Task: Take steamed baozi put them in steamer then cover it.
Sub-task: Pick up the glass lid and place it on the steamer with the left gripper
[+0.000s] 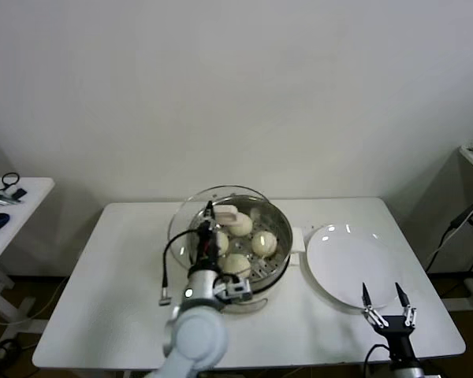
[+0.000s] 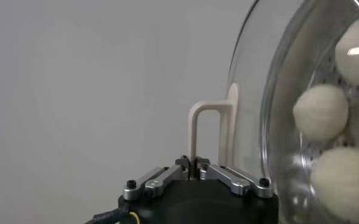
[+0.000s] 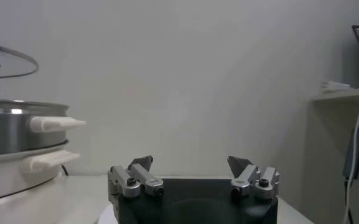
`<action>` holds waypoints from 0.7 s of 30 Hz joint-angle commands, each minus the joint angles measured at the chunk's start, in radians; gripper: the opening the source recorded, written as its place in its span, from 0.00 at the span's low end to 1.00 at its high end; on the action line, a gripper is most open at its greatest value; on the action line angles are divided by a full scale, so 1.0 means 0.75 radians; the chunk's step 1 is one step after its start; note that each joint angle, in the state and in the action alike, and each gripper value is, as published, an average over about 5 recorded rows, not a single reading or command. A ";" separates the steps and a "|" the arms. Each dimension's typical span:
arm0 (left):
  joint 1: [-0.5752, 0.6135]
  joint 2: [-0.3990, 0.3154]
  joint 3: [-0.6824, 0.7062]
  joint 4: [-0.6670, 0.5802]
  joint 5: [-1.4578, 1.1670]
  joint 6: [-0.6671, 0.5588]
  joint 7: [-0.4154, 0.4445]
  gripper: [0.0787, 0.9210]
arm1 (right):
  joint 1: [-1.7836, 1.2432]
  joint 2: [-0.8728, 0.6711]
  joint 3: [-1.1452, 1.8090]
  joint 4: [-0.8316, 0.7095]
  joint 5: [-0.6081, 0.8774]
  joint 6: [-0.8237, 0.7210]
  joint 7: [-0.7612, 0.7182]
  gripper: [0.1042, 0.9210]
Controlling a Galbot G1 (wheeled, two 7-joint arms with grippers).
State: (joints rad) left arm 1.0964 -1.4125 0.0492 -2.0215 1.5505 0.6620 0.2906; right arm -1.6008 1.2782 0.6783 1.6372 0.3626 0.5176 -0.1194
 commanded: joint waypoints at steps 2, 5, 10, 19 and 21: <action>-0.082 -0.200 0.123 0.192 0.169 0.027 0.021 0.08 | 0.004 -0.001 0.000 -0.011 0.013 0.009 0.002 0.88; -0.077 -0.206 0.121 0.213 0.176 0.025 0.013 0.08 | 0.004 0.002 -0.002 -0.014 0.013 0.012 0.003 0.88; -0.065 -0.191 0.111 0.251 0.179 0.020 -0.005 0.08 | 0.002 0.004 -0.002 -0.016 0.013 0.018 0.006 0.88; -0.061 -0.150 0.078 0.279 0.167 0.018 -0.023 0.08 | 0.000 0.005 0.004 -0.017 0.014 0.022 0.008 0.88; -0.058 -0.148 0.075 0.280 0.165 0.018 -0.025 0.08 | -0.001 0.006 0.003 -0.017 0.014 0.023 0.009 0.88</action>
State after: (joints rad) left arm 1.0567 -1.5189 0.1036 -1.8497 1.6604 0.6719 0.2769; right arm -1.6015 1.2813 0.6802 1.6249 0.3721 0.5337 -0.1136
